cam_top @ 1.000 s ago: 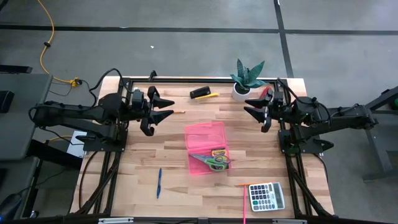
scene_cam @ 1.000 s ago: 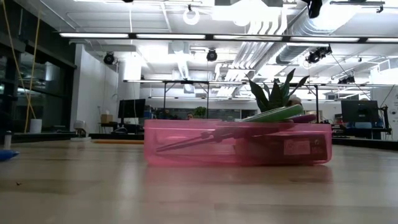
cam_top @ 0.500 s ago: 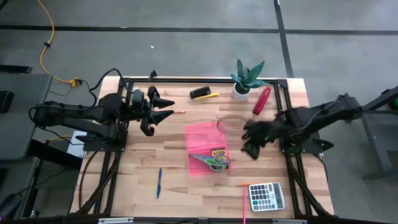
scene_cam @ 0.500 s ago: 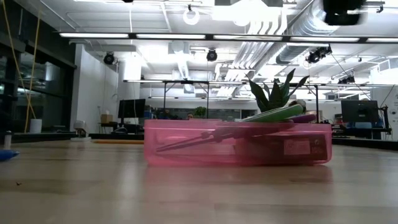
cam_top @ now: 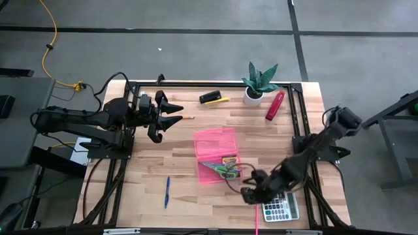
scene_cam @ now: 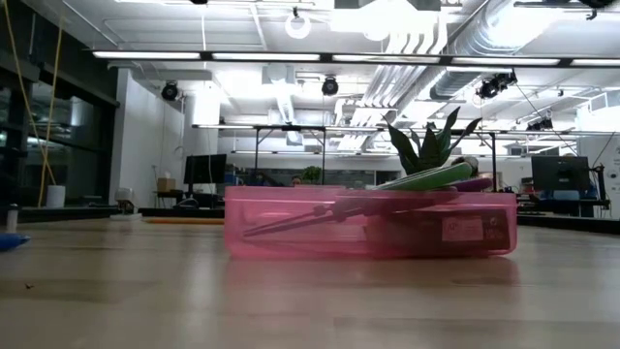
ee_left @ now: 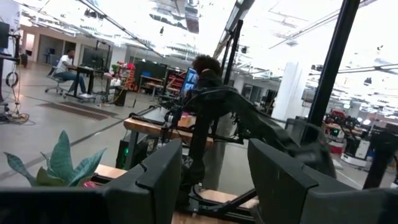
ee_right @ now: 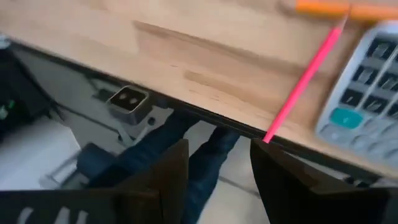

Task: Pack school essentials
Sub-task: Put the pink pencil into the pink supply box

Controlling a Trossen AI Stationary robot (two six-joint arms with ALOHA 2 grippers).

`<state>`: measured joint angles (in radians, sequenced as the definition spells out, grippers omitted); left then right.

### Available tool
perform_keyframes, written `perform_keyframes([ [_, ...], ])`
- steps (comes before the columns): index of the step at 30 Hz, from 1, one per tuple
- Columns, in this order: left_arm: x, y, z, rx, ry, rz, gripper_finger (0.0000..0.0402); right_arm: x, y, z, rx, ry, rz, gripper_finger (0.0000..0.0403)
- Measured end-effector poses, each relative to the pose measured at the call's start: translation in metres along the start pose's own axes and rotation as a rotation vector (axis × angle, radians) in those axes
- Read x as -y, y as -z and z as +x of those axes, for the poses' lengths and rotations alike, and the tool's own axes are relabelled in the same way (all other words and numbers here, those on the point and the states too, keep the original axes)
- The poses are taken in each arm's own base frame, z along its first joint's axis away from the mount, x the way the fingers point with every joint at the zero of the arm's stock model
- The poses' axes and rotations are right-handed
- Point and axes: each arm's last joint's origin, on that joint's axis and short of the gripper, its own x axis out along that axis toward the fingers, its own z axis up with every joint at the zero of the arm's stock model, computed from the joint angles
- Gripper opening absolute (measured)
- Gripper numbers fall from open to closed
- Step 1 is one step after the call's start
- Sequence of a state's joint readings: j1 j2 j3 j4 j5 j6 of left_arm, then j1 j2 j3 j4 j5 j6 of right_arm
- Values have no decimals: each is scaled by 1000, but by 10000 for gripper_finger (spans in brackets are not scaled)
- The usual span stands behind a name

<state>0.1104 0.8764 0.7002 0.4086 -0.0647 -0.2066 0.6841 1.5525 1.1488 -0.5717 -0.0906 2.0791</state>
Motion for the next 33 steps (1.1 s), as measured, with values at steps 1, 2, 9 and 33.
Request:
perform_keyframes([
  [1,0,0,0,-1,0,0,172,1,3,9,-3,9,34,165],
  [2,0,0,0,-4,-1,1,172,2,6,19,-6,16,61,165],
  [9,-1,4,0,-39,-7,43,172,20,12,71,-39,202,169,165],
  [33,-1,4,0,-44,-17,64,172,35,-7,98,78,357,241,165],
])
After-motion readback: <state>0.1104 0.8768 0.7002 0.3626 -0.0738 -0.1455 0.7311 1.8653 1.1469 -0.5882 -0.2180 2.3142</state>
